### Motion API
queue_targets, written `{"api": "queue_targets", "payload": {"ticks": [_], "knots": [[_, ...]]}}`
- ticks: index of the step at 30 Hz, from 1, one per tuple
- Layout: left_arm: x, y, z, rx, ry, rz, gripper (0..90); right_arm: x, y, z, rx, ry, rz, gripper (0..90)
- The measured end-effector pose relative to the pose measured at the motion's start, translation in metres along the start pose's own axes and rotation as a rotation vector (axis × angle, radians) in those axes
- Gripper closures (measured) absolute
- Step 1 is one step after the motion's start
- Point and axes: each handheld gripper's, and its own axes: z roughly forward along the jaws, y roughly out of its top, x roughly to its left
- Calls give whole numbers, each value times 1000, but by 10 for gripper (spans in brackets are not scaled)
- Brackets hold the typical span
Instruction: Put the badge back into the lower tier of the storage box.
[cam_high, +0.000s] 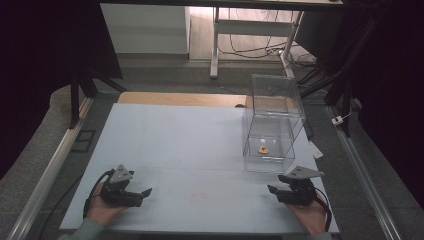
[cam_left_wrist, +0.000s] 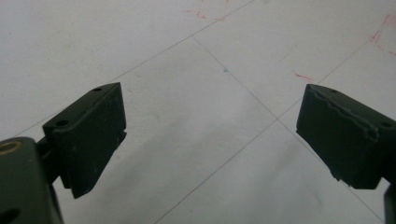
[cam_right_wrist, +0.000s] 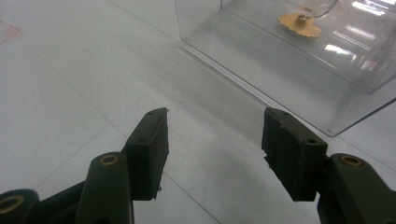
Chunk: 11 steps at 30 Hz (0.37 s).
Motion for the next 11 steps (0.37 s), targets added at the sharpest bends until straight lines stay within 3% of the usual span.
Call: {"api": "queue_targets", "payload": {"ticks": [11], "knots": [[0, 0, -1, -2, 4, 0, 83, 0, 0, 0, -6, 1, 1, 415]]}}
